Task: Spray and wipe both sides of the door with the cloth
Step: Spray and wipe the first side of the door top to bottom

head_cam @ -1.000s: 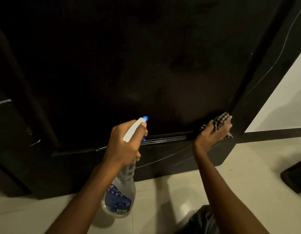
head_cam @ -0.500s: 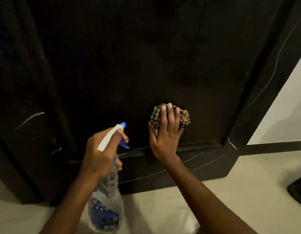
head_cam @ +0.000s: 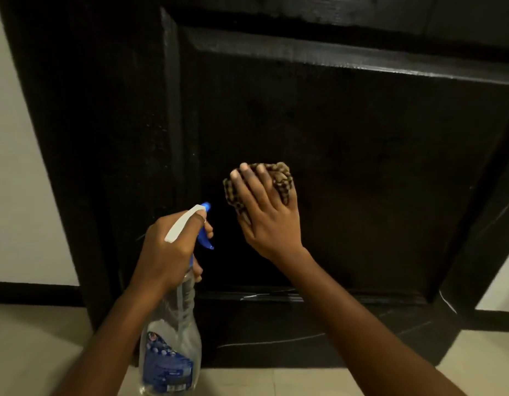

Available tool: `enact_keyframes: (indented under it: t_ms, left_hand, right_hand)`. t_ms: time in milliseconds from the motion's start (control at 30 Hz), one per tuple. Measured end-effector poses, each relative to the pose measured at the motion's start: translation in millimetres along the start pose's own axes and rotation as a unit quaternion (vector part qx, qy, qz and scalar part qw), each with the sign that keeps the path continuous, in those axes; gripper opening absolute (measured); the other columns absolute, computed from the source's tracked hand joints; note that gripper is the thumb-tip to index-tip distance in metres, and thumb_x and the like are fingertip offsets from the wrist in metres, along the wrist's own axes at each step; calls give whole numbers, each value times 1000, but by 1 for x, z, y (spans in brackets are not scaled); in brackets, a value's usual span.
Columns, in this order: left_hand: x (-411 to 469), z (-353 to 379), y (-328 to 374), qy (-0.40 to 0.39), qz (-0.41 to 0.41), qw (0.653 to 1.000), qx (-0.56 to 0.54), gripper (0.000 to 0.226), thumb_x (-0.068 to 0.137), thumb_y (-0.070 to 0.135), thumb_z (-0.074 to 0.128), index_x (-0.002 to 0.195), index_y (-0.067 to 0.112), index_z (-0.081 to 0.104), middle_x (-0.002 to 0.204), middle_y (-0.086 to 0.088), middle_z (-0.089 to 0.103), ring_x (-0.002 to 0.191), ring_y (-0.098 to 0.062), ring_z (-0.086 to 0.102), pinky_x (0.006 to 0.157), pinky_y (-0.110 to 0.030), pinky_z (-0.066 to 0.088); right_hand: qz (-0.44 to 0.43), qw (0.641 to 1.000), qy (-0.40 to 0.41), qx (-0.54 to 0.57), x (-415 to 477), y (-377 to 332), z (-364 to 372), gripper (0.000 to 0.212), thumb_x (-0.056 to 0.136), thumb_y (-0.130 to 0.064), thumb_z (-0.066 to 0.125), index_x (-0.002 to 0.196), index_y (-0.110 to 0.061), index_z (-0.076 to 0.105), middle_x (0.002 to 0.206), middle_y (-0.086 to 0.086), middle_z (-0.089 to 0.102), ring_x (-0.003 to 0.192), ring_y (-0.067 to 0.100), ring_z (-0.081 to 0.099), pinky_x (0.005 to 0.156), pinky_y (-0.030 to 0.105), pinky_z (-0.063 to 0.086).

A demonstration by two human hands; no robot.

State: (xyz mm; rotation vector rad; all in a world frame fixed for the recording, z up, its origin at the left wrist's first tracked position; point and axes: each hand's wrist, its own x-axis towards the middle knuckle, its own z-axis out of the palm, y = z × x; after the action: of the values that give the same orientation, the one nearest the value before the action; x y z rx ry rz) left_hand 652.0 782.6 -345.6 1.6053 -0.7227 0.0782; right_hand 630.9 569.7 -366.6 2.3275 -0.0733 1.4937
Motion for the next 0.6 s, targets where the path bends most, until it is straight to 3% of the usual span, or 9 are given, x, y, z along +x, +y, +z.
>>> enact_keyframes:
  t_ms: [67,267,600]
  left_hand:
    - [5,-12,5,11,-1,1000,-1,43,103,33,48,79,5,68,67,-11,69,37,-35,56,39,-33,49]
    - [30,-49,22,26,-18,999,-5,45,102,41,47,80,9,69,80,-7,73,44,-37,58,42,-34,51]
    - [61,-107,46,61,-2,998,12,47,103,43,44,85,6,68,84,-11,72,42,-31,56,46,-36,52]
  right_hand:
    - [-25,1000,11,-2,15,1,-1,67,96,-39,53,159,-26,31,166,-2,26,156,12,3,122,53,15]
    - [100,993,68,20,89,-20,-11,66,99,-42,45,160,-22,28,166,1,25,155,20,14,121,57,17]
    - [92,991,84,53,156,-34,-18,66,99,-46,42,160,-27,24,167,-3,23,156,17,10,122,53,7]
